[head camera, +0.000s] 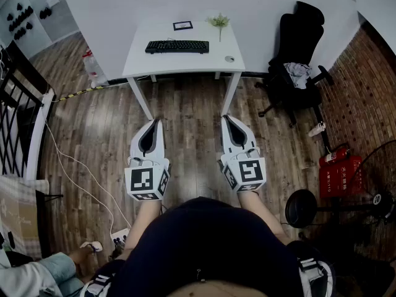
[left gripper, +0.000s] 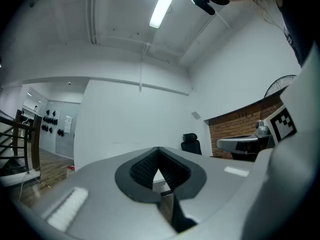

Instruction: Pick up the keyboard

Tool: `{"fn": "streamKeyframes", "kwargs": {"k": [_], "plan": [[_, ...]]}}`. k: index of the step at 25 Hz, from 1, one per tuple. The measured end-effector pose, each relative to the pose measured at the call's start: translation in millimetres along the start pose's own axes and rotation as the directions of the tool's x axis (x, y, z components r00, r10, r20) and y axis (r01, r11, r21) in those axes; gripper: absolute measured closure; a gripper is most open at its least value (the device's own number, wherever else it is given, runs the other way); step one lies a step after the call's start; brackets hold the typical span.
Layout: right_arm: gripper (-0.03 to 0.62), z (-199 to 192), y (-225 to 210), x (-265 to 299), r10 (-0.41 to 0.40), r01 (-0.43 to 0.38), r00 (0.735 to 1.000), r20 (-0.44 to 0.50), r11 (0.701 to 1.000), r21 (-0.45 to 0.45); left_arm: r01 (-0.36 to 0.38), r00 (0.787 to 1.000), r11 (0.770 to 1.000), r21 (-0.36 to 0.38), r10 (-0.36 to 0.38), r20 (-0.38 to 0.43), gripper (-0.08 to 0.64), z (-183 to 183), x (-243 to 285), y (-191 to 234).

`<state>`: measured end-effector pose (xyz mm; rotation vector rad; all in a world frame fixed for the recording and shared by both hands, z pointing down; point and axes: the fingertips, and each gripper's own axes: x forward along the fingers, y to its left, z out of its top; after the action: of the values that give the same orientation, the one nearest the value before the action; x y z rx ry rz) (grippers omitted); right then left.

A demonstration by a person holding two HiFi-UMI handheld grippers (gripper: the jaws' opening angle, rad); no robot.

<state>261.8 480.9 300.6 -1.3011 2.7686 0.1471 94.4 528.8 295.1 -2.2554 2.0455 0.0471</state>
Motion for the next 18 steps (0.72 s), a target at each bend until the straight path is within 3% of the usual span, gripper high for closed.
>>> {"fn": "streamKeyframes", "kwargs": {"k": [8,14,18], "plan": [[0.580,-9.5,-20.2,-18.4,-0.004,0.004,1.000,0.009,0.998,0.058,-0.006,1.000,1.000,0.014,0.006,-0.001,0.549,-6.6,-5.9,-30.0],[0.580,-15.0,-23.7,-8.8,0.011,-0.011,1.000,0.012,0.998,0.063,-0.013,1.000,1.000,-0.017,0.013,-0.022,0.539,-20.7,5.3,-17.2],[0.580,-25.2,-25.8,18.5,0.020,-0.020,1.000,0.003,0.998,0.060,-0.002,0.999,0.998,-0.056,-0.001,-0.046,0.420,-34.9,33.7,7.1]]}}
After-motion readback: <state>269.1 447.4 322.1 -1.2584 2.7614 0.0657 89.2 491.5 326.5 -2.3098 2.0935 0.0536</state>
